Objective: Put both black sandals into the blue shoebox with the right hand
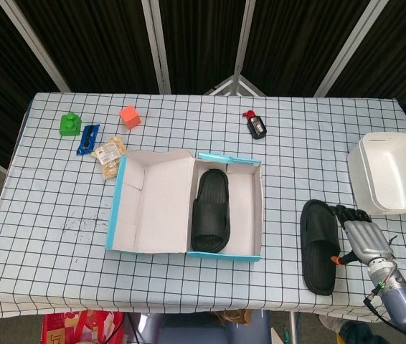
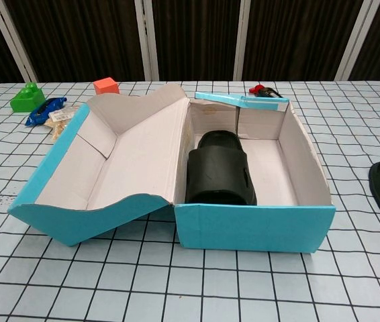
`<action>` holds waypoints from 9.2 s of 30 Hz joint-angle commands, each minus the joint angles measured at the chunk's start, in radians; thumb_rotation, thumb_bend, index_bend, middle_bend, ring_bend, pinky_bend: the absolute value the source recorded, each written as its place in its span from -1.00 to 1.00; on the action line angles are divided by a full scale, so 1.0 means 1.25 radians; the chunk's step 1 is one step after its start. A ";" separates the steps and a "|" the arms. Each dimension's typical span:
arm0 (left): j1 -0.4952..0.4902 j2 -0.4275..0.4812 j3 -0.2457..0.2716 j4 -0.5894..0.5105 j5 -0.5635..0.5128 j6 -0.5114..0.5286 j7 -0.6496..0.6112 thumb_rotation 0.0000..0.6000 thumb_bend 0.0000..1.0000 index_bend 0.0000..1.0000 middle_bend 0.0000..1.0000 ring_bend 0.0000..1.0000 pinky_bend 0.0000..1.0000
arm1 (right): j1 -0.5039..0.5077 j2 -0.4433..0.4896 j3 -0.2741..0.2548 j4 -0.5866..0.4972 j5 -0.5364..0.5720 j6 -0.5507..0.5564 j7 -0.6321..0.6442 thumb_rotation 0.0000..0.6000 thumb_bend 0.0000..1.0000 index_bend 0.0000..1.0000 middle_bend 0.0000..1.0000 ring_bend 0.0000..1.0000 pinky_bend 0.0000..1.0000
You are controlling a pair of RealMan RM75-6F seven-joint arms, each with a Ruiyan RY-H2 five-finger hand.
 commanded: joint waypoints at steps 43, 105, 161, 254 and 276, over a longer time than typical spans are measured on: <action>-0.030 -0.039 -0.046 0.016 -0.116 -0.036 0.096 1.00 -0.26 -0.98 -1.00 -1.00 -0.94 | 0.358 -0.082 -0.113 0.199 0.482 -0.293 -0.181 1.00 -0.69 -1.00 -0.88 -0.93 -1.00; -0.062 -0.046 -0.061 0.078 -0.147 -0.089 0.053 1.00 -0.26 -0.98 -1.00 -1.00 -0.94 | 0.622 -0.153 -0.301 0.216 0.666 -0.300 -0.154 1.00 -0.46 -0.17 -0.37 -0.77 -1.00; -0.099 -0.131 -0.018 0.210 0.032 -0.065 -0.001 1.00 -0.26 -0.98 -1.00 -1.00 -0.94 | 0.578 0.075 -0.230 0.059 0.519 -0.299 -0.017 1.00 -0.36 0.05 -0.22 -0.68 -1.00; -0.092 -0.115 -0.029 0.202 0.014 -0.067 -0.022 1.00 -0.26 -0.98 -1.00 -1.00 -0.94 | 0.214 -0.376 0.071 0.458 -0.402 0.079 0.495 1.00 -0.27 0.16 -0.15 -0.49 -0.85; -0.087 -0.108 -0.032 0.202 0.011 -0.063 -0.038 1.00 -0.26 -0.98 -1.00 -1.00 -0.94 | 0.241 -0.387 0.090 0.422 -0.355 0.004 0.410 1.00 -0.25 0.16 -0.15 -0.47 -0.30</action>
